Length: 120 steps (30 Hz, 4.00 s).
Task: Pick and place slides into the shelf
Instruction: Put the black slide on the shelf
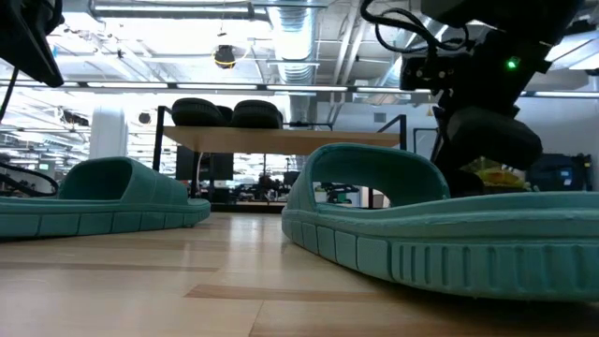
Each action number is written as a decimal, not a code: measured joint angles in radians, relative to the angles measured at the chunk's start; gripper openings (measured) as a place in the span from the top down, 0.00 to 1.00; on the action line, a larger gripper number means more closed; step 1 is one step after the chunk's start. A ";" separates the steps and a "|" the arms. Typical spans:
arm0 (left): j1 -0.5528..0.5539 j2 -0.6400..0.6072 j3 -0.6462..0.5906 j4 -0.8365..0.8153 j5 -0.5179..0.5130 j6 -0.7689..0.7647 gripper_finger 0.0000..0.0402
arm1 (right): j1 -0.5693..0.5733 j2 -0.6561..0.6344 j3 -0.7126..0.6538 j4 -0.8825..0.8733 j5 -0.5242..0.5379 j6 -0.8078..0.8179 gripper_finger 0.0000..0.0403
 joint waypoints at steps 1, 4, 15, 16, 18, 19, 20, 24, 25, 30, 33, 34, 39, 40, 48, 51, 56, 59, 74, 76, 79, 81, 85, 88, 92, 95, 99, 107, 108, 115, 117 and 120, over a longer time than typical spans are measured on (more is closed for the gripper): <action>0.000 0.000 0.000 0.000 0.000 0.000 0.78 | 0.003 0.000 0.009 -0.005 0.002 0.000 0.99; 0.000 0.000 0.000 0.000 -0.001 0.000 0.78 | 0.009 0.000 0.036 -0.023 0.011 0.000 0.98; 0.000 0.000 0.000 -0.001 -0.010 0.008 0.78 | 0.023 0.000 0.134 -0.104 0.043 -0.005 0.99; 0.000 0.000 0.000 -0.001 -0.010 0.013 0.78 | 0.023 0.000 0.145 -0.114 0.054 -0.005 0.99; 0.000 0.000 0.000 -0.001 -0.012 0.014 0.78 | 0.023 0.000 0.167 -0.140 0.075 -0.006 0.99; 0.000 0.000 0.000 -0.001 -0.016 0.014 0.78 | 0.023 0.000 0.177 -0.153 0.083 -0.007 0.99; 0.000 0.000 0.000 -0.001 -0.022 0.014 0.78 | 0.022 0.000 0.191 -0.167 0.090 -0.008 0.99; 0.000 0.000 0.000 -0.001 -0.034 0.014 0.78 | 0.022 0.000 0.241 -0.213 0.122 -0.010 0.99; 0.000 0.000 0.000 0.000 -0.034 0.016 0.78 | 0.022 0.000 0.252 -0.224 0.129 -0.016 1.00; 0.000 0.000 0.000 0.000 -0.038 0.021 0.78 | 0.020 0.000 0.312 -0.260 0.166 -0.044 1.00; 0.000 0.000 0.000 0.000 -0.039 0.021 0.78 | 0.015 0.000 0.350 -0.275 0.185 -0.068 1.00; 0.000 0.000 0.000 0.000 -0.040 0.021 0.78 | 0.013 0.000 0.363 -0.288 0.191 -0.070 1.00; 0.000 0.000 0.000 0.000 -0.044 0.021 0.78 | -0.005 0.000 0.427 -0.342 0.212 -0.105 1.00; 0.000 0.000 0.000 0.000 -0.046 0.021 0.78 | -0.009 0.000 0.440 -0.344 0.213 -0.123 1.00; 0.000 0.000 0.000 0.000 -0.062 0.021 0.78 | -0.047 0.000 0.520 -0.347 0.220 -0.202 1.00; 0.000 0.000 0.000 0.000 -0.063 0.021 0.78 | -0.061 0.000 0.539 -0.347 0.238 -0.226 1.00; 0.000 0.000 0.000 0.000 -0.063 0.022 0.78 | -0.093 0.000 0.568 -0.347 0.238 -0.303 1.00; 0.000 0.000 0.000 0.000 -0.063 0.031 0.78 | -0.119 0.000 0.588 -0.345 0.239 -0.351 1.00; 0.000 0.000 0.000 0.000 -0.089 0.029 0.78 | -0.273 0.000 0.660 -0.319 0.233 -0.550 1.00; 0.000 0.000 0.000 0.000 -0.089 0.029 0.78 | -0.297 0.000 0.660 -0.300 0.209 -0.581 1.00; 0.000 0.000 0.000 0.000 -0.089 0.029 0.78 | -0.333 0.000 0.660 -0.268 0.183 -0.621 1.00; 0.000 0.000 0.000 0.000 -0.089 0.029 0.78 | -0.356 0.000 0.660 -0.233 0.181 -0.658 1.00; 0.000 0.000 0.000 0.000 -0.090 0.029 0.78 | -0.400 0.000 0.660 -0.144 0.180 -0.758 1.00; 0.000 0.000 0.000 0.000 -0.090 0.030 0.78 | -0.440 0.000 0.660 -0.110 0.160 -0.809 1.00; 0.000 0.000 0.000 -0.001 -0.089 0.028 0.78 | -0.498 0.000 0.660 -0.085 0.124 -0.828 1.00; 0.000 0.000 0.000 0.000 -0.089 0.024 0.78 | -0.531 0.000 0.660 -0.042 0.114 -0.849 1.00; 0.000 0.000 0.000 -0.001 -0.089 0.023 0.78 | -0.564 0.000 0.660 0.017 0.087 -0.932 1.00; 0.000 0.000 0.000 0.000 -0.089 0.014 0.78 | -0.621 0.045 0.661 0.072 0.031 -0.998 1.00; 0.000 0.000 0.000 0.000 -0.089 0.013 0.78 | -0.628 0.053 0.660 0.072 0.021 -1.007 1.00; 0.000 0.000 0.000 -0.004 -0.089 -0.005 0.78 | -0.642 0.108 0.660 0.130 -0.010 -1.039 1.00; 0.000 0.000 0.000 -0.005 -0.089 -0.012 0.78 | -0.645 0.116 0.659 0.123 -0.015 -1.051 1.00; 0.000 0.000 0.000 -0.005 -0.095 -0.016 0.78 | -0.648 0.124 0.660 0.144 -0.018 -1.084 1.00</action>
